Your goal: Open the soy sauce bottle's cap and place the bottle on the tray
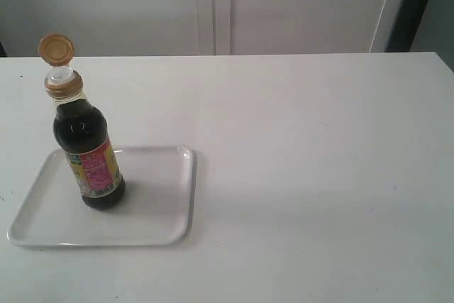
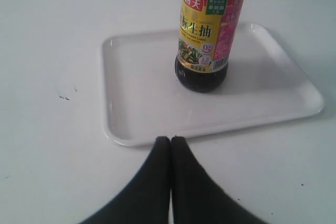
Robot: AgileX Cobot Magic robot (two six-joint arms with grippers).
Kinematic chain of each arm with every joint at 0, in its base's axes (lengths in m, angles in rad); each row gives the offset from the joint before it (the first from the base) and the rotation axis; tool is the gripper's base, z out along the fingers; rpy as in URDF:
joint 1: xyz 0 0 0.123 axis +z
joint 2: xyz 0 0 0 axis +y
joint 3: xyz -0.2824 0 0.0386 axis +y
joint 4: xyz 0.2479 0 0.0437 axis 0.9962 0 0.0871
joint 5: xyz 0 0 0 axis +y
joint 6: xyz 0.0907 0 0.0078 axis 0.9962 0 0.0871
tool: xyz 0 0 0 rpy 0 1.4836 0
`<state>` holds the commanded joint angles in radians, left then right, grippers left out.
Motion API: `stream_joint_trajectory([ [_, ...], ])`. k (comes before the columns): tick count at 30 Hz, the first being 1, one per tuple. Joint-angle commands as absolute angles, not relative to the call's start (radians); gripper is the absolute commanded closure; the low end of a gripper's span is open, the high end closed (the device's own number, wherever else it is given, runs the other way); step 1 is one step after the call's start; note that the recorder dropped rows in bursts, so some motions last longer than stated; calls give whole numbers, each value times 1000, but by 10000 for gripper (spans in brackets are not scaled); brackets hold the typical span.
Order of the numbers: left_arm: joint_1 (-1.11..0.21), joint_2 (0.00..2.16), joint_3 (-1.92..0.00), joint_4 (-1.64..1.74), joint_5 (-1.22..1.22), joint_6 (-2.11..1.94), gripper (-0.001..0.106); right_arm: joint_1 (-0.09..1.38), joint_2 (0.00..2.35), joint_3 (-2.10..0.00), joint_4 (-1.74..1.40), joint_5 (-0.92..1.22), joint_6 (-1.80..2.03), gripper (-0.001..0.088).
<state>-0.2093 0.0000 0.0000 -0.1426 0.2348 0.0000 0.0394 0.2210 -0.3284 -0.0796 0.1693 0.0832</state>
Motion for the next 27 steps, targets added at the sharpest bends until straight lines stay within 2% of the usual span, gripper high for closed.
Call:
stream_joint_trajectory([
  [23, -209, 0, 0, -143, 235, 0, 1053, 39, 221, -328, -80, 169, 83, 868],
  [27, -209, 0, 0, -143, 235, 0, 1053, 39, 221, -291, -37, 232, 11, 868],
])
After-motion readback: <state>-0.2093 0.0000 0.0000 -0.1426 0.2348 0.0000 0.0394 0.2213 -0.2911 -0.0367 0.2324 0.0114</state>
